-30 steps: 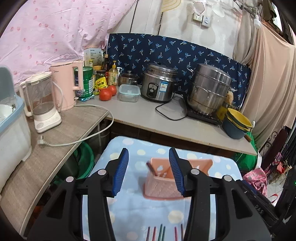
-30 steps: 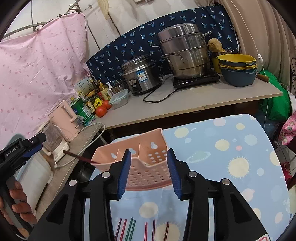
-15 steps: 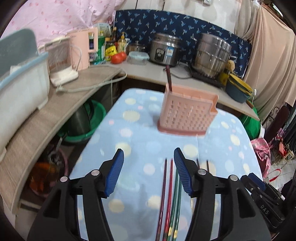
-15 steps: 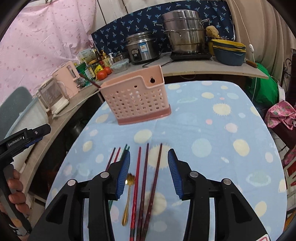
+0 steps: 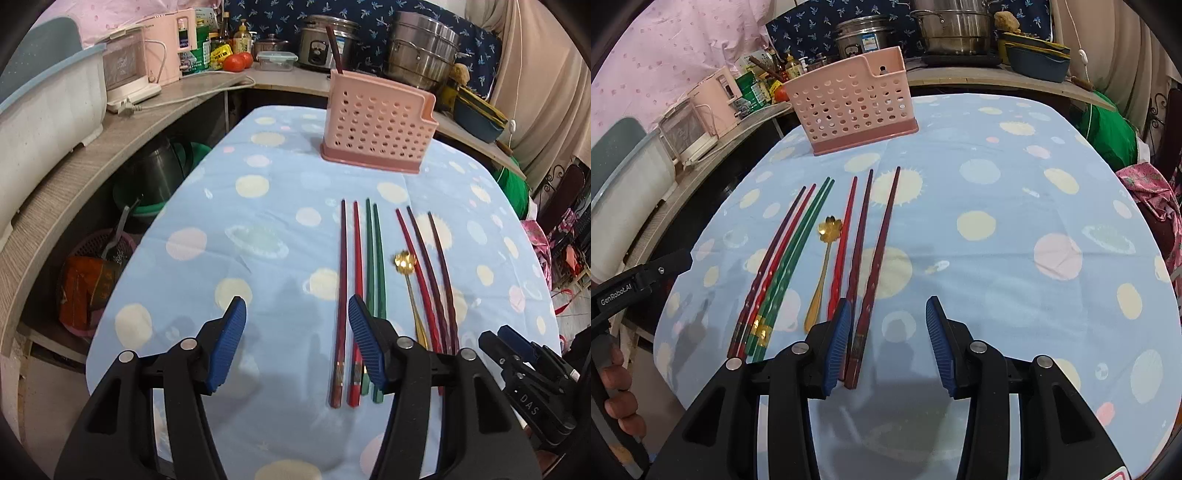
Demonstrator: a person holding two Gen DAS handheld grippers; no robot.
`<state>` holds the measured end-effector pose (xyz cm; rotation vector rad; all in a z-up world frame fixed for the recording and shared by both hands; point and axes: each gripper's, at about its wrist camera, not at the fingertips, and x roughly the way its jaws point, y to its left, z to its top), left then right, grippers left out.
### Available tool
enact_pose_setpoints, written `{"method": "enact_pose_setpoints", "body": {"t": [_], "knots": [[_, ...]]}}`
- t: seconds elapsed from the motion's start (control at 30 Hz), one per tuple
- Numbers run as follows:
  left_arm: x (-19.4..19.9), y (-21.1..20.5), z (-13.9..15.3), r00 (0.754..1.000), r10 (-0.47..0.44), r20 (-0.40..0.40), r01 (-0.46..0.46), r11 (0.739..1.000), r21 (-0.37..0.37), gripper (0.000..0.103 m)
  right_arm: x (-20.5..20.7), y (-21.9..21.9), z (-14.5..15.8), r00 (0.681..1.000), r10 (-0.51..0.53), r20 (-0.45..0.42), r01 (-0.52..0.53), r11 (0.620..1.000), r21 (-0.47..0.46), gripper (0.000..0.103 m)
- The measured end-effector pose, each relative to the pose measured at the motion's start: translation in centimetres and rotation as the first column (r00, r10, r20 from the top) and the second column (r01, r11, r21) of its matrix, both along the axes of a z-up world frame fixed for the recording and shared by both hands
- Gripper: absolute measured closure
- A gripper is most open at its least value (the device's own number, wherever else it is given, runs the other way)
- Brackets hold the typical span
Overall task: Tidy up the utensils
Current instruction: 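Open both grippers and move them back down to the chopsticks, then close the left gripper on a dark red chopstick while the right gripper grasps another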
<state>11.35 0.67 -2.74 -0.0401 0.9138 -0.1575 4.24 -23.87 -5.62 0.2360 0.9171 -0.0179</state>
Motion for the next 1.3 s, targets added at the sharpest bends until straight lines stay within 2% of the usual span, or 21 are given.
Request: {"method": "enact_pose_setpoints", "body": {"t": [0.3,0.57,1.0,1.03,1.3], "knots": [[-1.2,0.1,-1.8,1.000,0.005,-0.031,-0.004,1.000,0.008,0.048,-0.3,1.3,-1.3,1.000,0.007,-0.020,-0.008,0.999,-0.038,0.062],[-1.5,0.3,-2.3,0.999,0.004,-0.042,-0.004,1.000,0.012,0.048,0.0,1.7,-2.0,0.999,0.012,-0.037,-0.013,0.999,-0.033,0.078],[-2.0,-0.4,-3.3,0.998,-0.021,-0.065,0.022,1.000,0.018,0.048,-0.1,2.2,-2.2,0.999,0.033,-0.040,-0.034,0.999,-0.033,0.080],[-2.0,-0.4,-3.4,0.997,-0.022,-0.069,0.024,1.000,0.018,0.048,-0.1,2.3,-2.4,0.998,0.035,-0.046,-0.036,0.999,-0.036,0.084],[-2.1,-0.7,-3.8,0.996,-0.038,-0.082,0.039,0.999,0.011,0.048,-0.4,1.8,-2.5,0.999,0.023,-0.041,-0.024,0.999,-0.027,0.095]]}}
